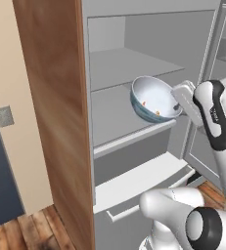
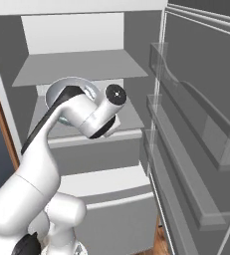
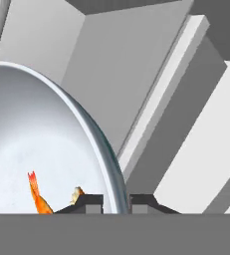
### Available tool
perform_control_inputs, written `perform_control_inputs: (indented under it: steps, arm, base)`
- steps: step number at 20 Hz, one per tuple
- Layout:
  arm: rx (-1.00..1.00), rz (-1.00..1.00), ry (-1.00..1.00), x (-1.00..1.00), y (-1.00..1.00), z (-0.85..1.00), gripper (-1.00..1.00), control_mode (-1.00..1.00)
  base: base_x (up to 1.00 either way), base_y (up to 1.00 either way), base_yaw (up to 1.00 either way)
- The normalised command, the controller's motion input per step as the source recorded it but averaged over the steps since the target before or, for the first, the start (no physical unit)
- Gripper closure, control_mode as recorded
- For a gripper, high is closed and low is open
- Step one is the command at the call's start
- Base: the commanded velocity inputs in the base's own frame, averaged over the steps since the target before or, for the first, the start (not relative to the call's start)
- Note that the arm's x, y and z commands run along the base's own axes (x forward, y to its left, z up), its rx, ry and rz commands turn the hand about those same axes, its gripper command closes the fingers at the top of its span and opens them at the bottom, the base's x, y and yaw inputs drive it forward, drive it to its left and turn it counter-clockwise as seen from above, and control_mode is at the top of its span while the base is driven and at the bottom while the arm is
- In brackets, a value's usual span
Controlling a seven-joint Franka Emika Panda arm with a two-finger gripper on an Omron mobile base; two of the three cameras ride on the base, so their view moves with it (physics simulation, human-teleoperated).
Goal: Move the glass cup from next to the sink to the open cabinet. Then, move the bowl with the shrimp to the fridge to clear the area for faucet cleaning.
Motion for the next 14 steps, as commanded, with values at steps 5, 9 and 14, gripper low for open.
perform_control_inputs:
  steps: [5,9,14]
  arm:
    - [-0.01,-0.28,0.20,0.07,0.05,-0.17,1.00,-1.00]
    - [-0.01,0.00,0.20,0.00,0.00,-0.25,1.00,-1.00]
    - [0.00,0.00,0.13,0.17,0.01,-0.17,1.00,-1.00]
  base:
    - [0.00,0.00,0.00]
    - [0.00,0.00,0.00]
    - [0.00,0.00,0.00]
